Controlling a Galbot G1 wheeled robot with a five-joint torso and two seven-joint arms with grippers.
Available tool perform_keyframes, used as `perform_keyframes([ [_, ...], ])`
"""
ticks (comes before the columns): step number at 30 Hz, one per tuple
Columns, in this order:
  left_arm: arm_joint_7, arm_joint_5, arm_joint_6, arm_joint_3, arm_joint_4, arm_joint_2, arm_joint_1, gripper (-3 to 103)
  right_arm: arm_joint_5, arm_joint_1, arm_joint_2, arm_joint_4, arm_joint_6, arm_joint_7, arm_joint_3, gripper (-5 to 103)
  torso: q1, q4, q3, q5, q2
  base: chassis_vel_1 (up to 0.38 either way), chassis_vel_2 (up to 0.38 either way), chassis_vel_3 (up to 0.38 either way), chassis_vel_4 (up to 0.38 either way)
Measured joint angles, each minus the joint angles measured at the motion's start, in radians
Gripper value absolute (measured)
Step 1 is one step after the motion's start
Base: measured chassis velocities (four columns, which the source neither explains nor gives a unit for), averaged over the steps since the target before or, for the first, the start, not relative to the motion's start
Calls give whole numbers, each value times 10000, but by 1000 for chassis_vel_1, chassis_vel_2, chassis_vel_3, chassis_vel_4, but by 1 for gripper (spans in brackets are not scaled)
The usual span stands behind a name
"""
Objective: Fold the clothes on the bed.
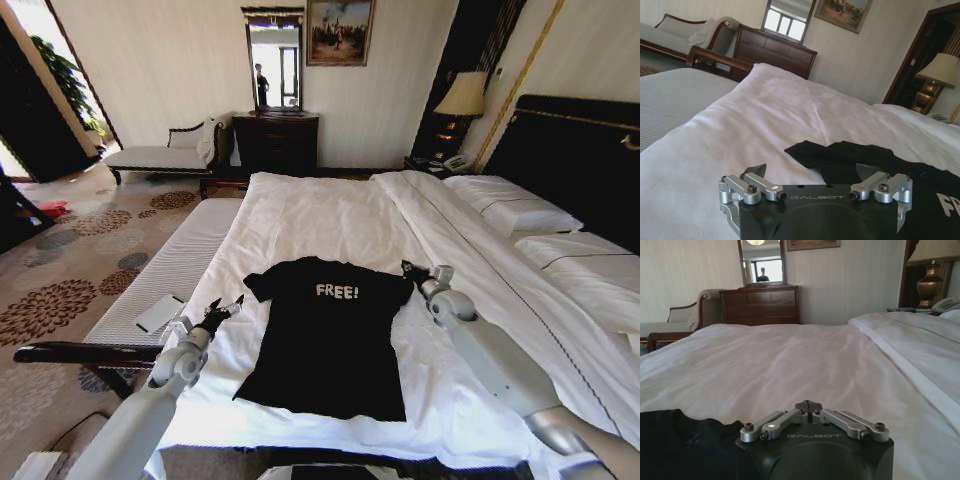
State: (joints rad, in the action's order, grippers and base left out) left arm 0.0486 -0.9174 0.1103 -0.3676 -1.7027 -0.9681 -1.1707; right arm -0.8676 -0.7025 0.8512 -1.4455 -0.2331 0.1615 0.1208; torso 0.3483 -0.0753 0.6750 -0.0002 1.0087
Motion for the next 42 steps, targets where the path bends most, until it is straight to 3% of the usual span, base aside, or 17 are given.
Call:
perform_keyframes([
  [16, -59, 30, -76, -395, -262, 157, -513, 100, -331, -6, 610, -1082, -260, 565, -1509, 0, 0, 1, 0, 0, 0, 0, 0, 0, 0],
  [30, -53, 89, -77, -367, -306, 150, -538, 100, 449, 246, 1392, 34, 19, 600, -2225, -2, 0, 1, 0, 2, 0, 0, 0, 0, 0],
  [32, -51, 95, -78, -370, -296, 151, -549, 100, 535, 258, 1493, 120, 98, 598, -2285, 8, 0, 2, 0, 2, 0, 0, 0, 0, 0],
  [34, -49, 104, -78, -370, -284, 151, -550, 100, 535, 260, 1507, 119, 116, 595, -2295, 8, 0, 2, 0, 1, 0, 0, 0, 0, 0],
  [39, -46, 188, -78, -299, -151, 52, -462, 100, 348, 93, 1398, -484, 228, 560, -2315, 36, 0, 2, 0, 1, 0, 0, 0, 0, 0],
  [40, -46, 188, -78, -299, -151, 52, -462, 100, 348, 93, 1398, -484, 228, 560, -2315, 36, 0, 2, 0, 1, 0, 0, 0, 0, 0],
  [42, -29, 208, -60, -263, -124, 28, -395, 100, 212, -37, 1288, -855, 255, 590, -2174, 46, 0, 1, 0, 1, 0, 0, 0, 0, 0],
])
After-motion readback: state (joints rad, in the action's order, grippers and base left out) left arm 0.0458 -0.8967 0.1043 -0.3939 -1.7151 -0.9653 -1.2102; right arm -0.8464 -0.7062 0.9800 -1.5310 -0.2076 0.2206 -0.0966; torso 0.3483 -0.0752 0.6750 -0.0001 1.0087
